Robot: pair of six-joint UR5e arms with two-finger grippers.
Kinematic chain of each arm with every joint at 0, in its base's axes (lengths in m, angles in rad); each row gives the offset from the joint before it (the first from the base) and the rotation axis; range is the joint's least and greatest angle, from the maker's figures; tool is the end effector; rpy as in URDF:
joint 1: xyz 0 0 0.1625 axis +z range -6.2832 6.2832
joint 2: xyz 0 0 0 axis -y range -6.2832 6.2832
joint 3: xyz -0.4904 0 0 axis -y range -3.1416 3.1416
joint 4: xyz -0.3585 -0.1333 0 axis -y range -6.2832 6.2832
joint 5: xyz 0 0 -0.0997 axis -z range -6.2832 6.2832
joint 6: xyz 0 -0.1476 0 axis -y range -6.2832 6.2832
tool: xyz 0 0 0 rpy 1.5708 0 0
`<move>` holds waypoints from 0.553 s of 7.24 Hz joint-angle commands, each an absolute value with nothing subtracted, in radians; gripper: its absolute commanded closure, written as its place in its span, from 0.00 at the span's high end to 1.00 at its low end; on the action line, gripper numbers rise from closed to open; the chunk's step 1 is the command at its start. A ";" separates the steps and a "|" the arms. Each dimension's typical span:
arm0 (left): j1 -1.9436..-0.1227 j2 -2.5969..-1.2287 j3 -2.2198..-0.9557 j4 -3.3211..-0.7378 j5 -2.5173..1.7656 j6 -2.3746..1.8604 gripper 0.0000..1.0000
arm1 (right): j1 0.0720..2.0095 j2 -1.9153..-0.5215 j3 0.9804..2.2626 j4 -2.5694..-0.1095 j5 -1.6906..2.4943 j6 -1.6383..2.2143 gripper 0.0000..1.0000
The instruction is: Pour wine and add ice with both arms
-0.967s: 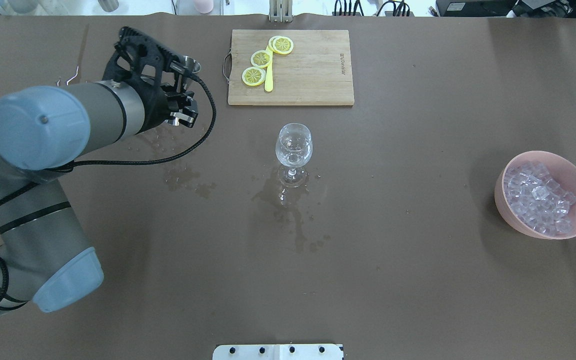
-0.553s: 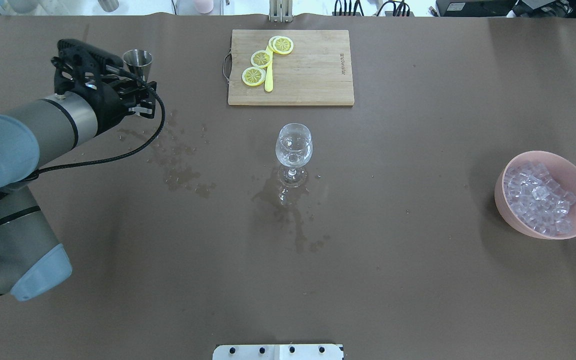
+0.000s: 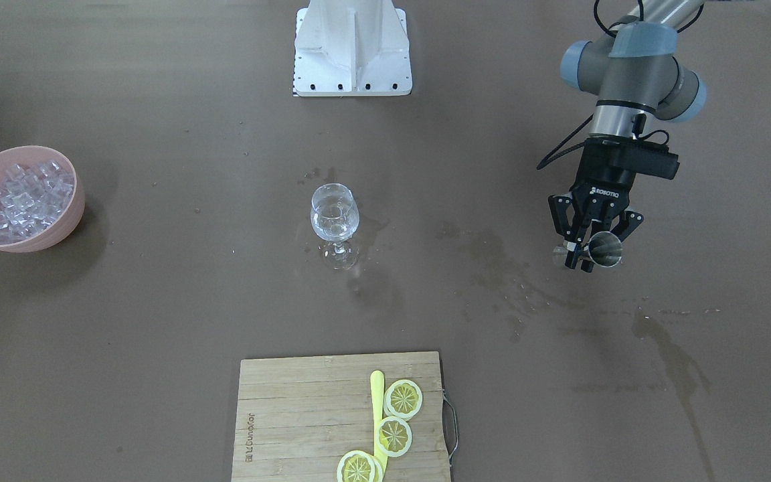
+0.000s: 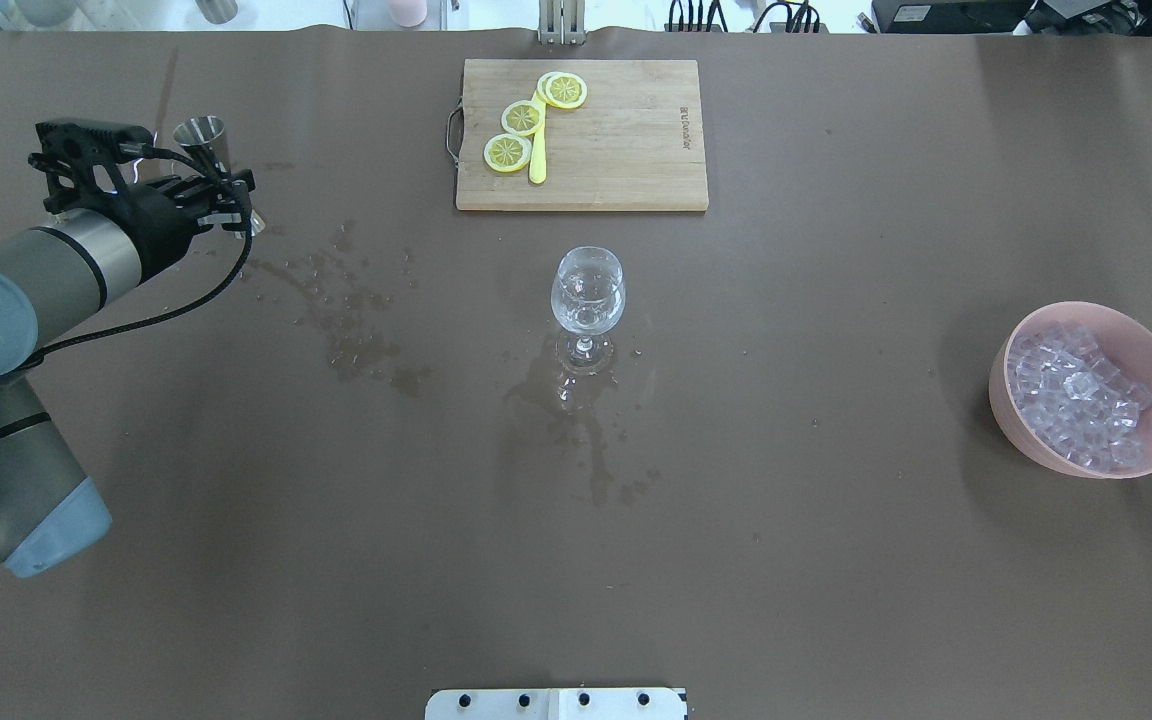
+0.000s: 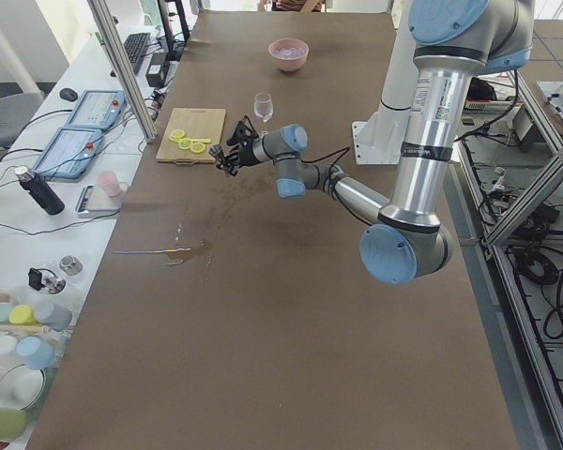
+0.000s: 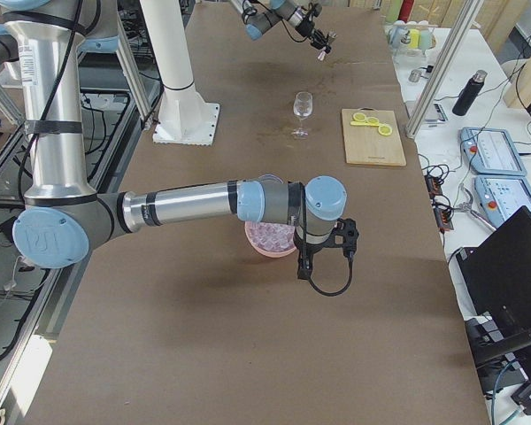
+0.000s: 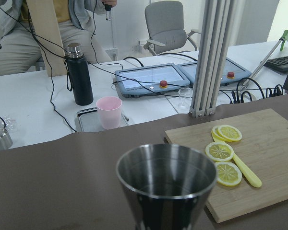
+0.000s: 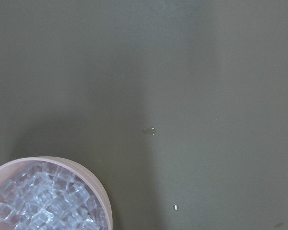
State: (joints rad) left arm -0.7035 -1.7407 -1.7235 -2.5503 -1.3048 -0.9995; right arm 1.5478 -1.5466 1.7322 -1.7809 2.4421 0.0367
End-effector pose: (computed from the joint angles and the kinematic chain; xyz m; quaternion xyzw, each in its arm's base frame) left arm 0.3361 -0.5108 0.4739 0.4422 0.4200 -0.1323 0.7814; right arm 0.0097 -0.4619 0.6840 -0.0237 -0.4215 0.0114 0.9065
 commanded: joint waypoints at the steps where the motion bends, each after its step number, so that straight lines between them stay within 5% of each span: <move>1: -0.703 -1.694 -1.669 -2.616 -1.220 -1.084 0.00 | 1.546 -1.542 1.733 -1.781 2.442 0.037 1.00; 4: -0.690 -1.684 -1.593 -2.661 -1.073 -1.132 0.00 | 1.546 -1.536 1.732 -1.781 2.444 0.038 1.00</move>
